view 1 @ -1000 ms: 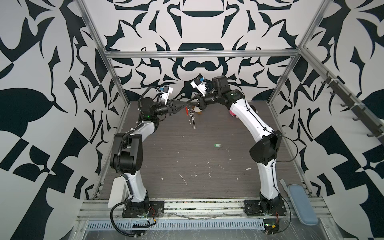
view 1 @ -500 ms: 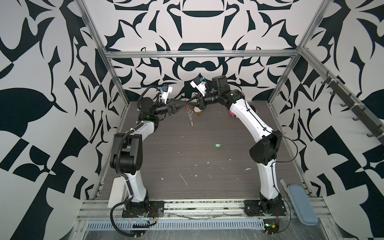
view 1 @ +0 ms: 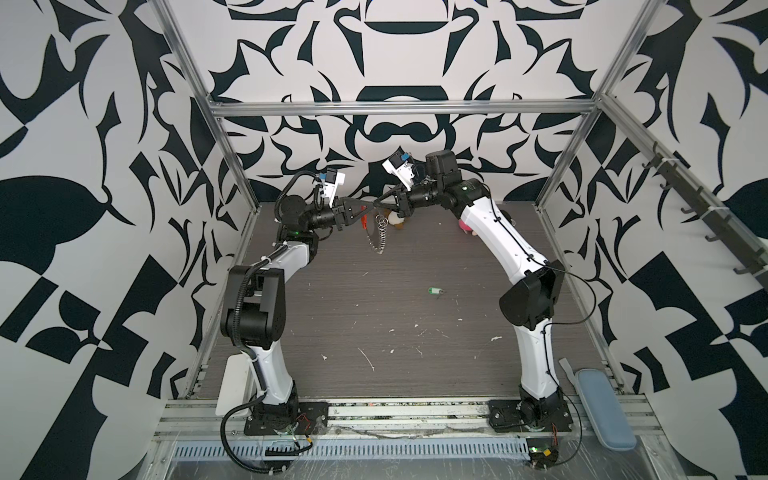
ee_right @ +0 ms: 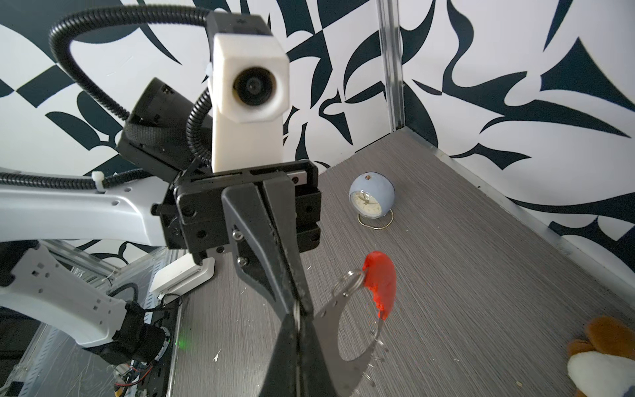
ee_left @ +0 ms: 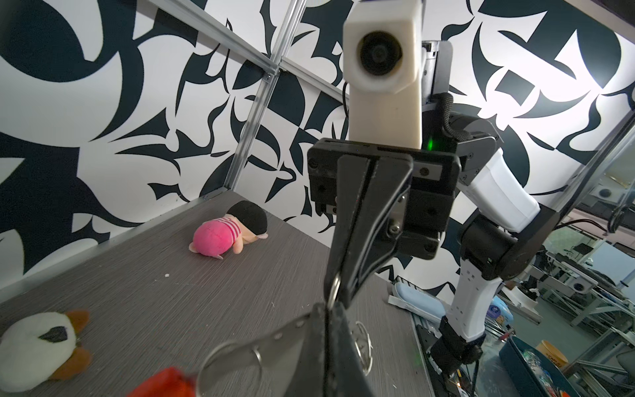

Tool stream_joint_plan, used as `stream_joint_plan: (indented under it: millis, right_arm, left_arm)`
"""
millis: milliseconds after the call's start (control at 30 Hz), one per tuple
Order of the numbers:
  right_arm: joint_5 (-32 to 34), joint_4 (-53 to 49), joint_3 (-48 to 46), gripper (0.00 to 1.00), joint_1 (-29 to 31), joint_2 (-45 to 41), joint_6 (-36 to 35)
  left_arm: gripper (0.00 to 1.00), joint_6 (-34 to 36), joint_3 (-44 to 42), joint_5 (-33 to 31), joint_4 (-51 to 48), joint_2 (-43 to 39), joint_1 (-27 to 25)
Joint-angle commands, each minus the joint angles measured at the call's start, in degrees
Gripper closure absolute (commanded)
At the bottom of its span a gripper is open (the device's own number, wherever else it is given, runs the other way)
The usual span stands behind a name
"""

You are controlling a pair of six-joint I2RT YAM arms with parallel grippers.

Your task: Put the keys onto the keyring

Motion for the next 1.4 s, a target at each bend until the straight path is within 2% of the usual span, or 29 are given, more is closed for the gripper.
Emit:
stream_joint_plan:
  millis: [0, 33, 67, 133, 267, 433, 533, 833, 1000, 1200, 1367]
  right_arm:
    - [2.31, 4.48, -1.49, 1.00, 0.88, -3.16, 3.33]
    - [3.90, 6.22, -3.16, 1.00, 0.84, -4.11, 4.82]
    - [5.29, 8.00, -4.89, 0.94, 0.89, -5.08, 6.15]
    - [7.94, 12.26, -8.87, 0.75, 0.80, -7.45, 9.16]
    - [12.05, 19.65, -17.05, 0.64, 0.36, -12.19, 13.17]
    - [16.49, 32.46, -29.60, 0.64, -1.49, -17.54, 19.94]
    - [16.77, 36.23, -32.66, 0.64, -2.19, -17.84, 23.01]
    - [16.75, 34.96, -27.93, 0.65, -2.02, -12.72, 24.97]
    - [15.16, 34.69, -25.33, 0.67, 0.86, -10.80, 24.71]
    - [14.94, 35.99, -25.65, 0.68, 2.21, -10.26, 26.23]
    - [16.14, 35.11, -26.59, 0.68, 1.56, -11.55, 25.31]
  left_arm:
    - [1.00, -2.35, -1.77, -6.69, 8.90, 0.14, -0.49]
    - [1.00, -2.69, -2.71, -8.94, 10.35, 0.06, -0.54]
    - [1.00, -2.84, -3.38, -10.50, 11.53, -0.16, -0.70]
    - [1.00, -2.56, -5.05, -14.48, 13.21, -0.66, -1.25]
    - [1.00, -0.72, -7.27, -20.44, 14.59, -1.49, -2.54]
    - [1.00, 2.31, -9.72, -27.56, 16.13, -1.73, -4.29]
    - [1.00, 2.75, -9.93, -30.56, 17.25, -1.24, -5.21]
    - [1.00, 4.04, -9.00, -33.60, 17.23, -1.03, -7.56]
    - [1.00, 5.40, -9.24, -35.45, 17.22, -0.81, -8.67]
    - [1.00, 7.59, -10.44, -38.26, 17.24, -0.94, -9.70]
    - [1.00, 7.52, -10.77, -37.92, 17.25, -0.79, -10.03]
